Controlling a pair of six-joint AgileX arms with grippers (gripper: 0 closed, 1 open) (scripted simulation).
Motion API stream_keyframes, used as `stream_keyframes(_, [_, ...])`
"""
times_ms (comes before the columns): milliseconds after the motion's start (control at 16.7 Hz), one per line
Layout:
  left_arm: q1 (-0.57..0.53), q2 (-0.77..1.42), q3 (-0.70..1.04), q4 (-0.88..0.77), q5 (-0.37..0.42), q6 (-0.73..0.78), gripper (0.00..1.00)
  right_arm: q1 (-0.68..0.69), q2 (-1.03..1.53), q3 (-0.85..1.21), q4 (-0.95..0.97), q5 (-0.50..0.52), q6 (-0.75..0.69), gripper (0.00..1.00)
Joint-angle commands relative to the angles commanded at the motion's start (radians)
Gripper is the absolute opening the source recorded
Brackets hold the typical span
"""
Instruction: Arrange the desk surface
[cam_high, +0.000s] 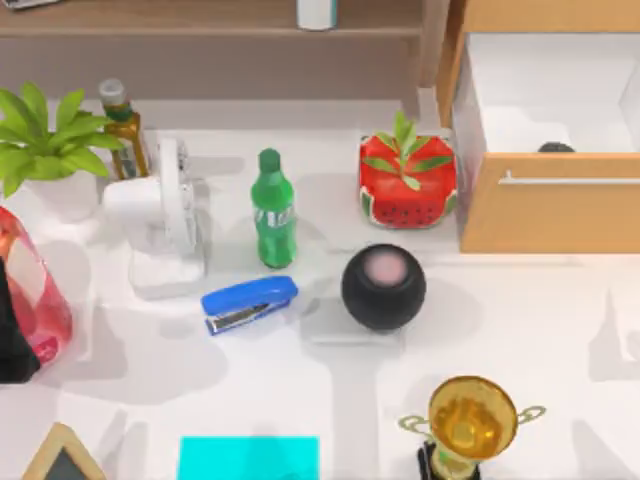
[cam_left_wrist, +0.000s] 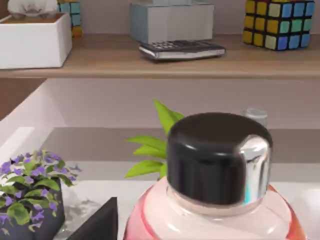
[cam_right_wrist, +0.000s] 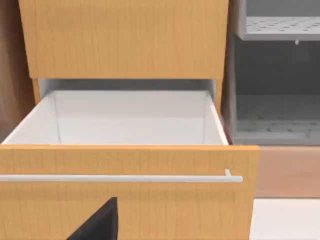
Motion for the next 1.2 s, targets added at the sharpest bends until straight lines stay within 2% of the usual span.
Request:
stream_keyframes(300, [0.0, 0.0, 0.0, 0.0, 0.0, 0.0, 1.0, 0.003, 0.055, 0.052, -0.037, 0.0, 0.015, 1.0])
stream_keyframes(540, [0.0, 0.0, 0.0, 0.0, 0.0, 0.0, 1.0, 0.018, 0.253, 0.233, -0.159, 0.002, 0.059, 1.0])
stream_keyframes(840, [0.0, 0.0, 0.0, 0.0, 0.0, 0.0, 1.0, 0.05, 0.65, 0.59, -0.376, 0.003, 0.129, 1.0])
stream_keyframes(1200, [0.0, 0.0, 0.0, 0.0, 0.0, 0.0, 1.0, 0.097, 1.268, 1.123, -0.665, 0.004, 0.205, 1.0])
